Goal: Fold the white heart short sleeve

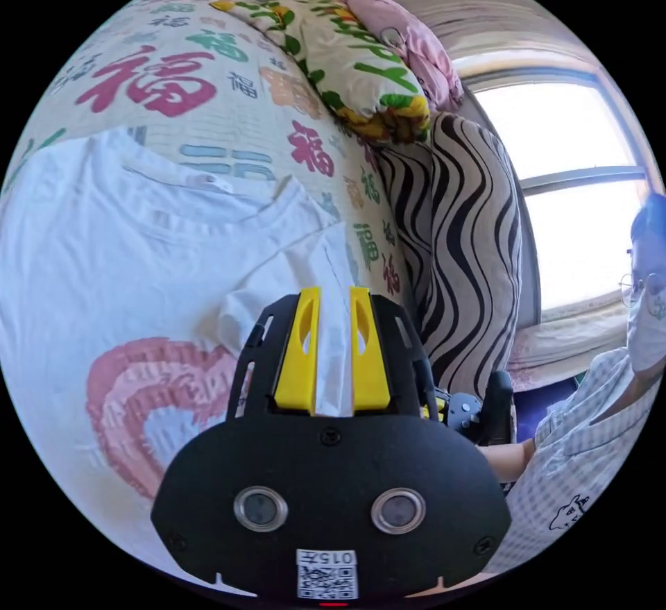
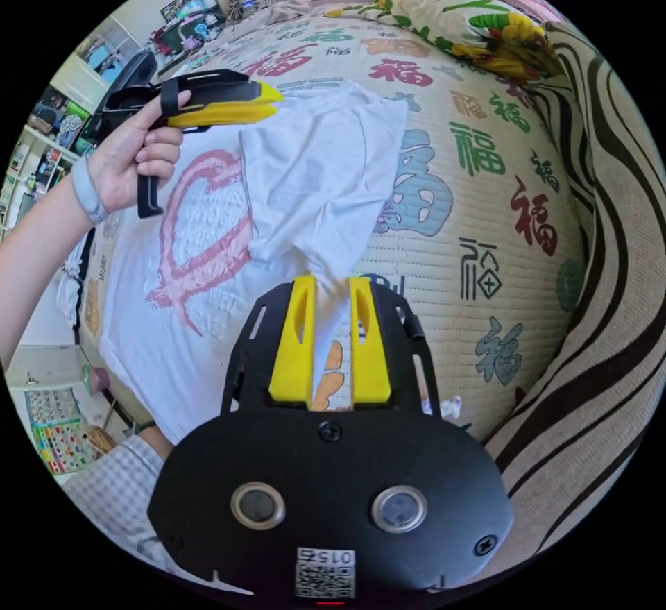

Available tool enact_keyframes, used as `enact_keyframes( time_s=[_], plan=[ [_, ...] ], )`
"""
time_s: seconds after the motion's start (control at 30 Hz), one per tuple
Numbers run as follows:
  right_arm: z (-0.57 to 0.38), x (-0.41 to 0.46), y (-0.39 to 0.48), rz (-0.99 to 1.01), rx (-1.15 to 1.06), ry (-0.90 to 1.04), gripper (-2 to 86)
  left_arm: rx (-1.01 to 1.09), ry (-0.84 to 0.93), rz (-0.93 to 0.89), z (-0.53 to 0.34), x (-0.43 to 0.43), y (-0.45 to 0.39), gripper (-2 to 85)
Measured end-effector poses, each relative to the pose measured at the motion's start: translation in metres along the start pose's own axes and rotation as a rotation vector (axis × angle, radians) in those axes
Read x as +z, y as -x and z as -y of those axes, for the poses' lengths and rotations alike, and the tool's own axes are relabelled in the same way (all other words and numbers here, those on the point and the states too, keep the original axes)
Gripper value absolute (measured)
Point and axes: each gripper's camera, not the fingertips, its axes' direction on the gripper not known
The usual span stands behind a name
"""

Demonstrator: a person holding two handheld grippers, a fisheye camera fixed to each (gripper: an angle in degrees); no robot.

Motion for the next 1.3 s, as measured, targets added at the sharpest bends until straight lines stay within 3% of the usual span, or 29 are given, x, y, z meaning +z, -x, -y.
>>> enact_keyframes(
  time_s=[0.13,0.33,0.5,0.63,0.83,0.93,1.1,1.3],
  plan=[
    [0.012,0.013,-0.013,-0.093,0.115,-0.006,2.2,-0.008,0.086,-0.026,0.011,0.055,-0.005,6.3],
    [-0.007,0.030,-0.065,-0.013,0.304,0.032,2.5,0.055,0.197,0.028,0.018,0.094,-0.019,4.9],
    [0.008,0.031,-0.073,0.003,0.284,-0.016,5.3,0.082,0.138,0.004,0.023,0.073,-0.038,6.6],
    [0.024,0.028,-0.079,0.023,0.263,-0.093,6.2,0.135,0.058,0.136,0.041,0.060,-0.057,7.4],
    [0.050,0.066,-0.079,0.053,0.187,-0.046,0.3,0.199,0.185,0.222,0.057,0.098,-0.074,0.6],
    [0.047,0.078,-0.089,0.032,0.241,-0.035,-0.6,0.252,0.144,0.194,0.064,0.097,-0.096,0.6],
    [0.037,0.099,-0.102,0.040,0.290,0.041,-1.0,0.254,0.223,0.255,0.069,0.108,-0.107,4.2],
    [0.053,0.087,-0.108,0.091,0.289,-0.114,-0.5,0.207,0.023,0.285,0.039,0.020,-0.119,6.1]
  ],
)
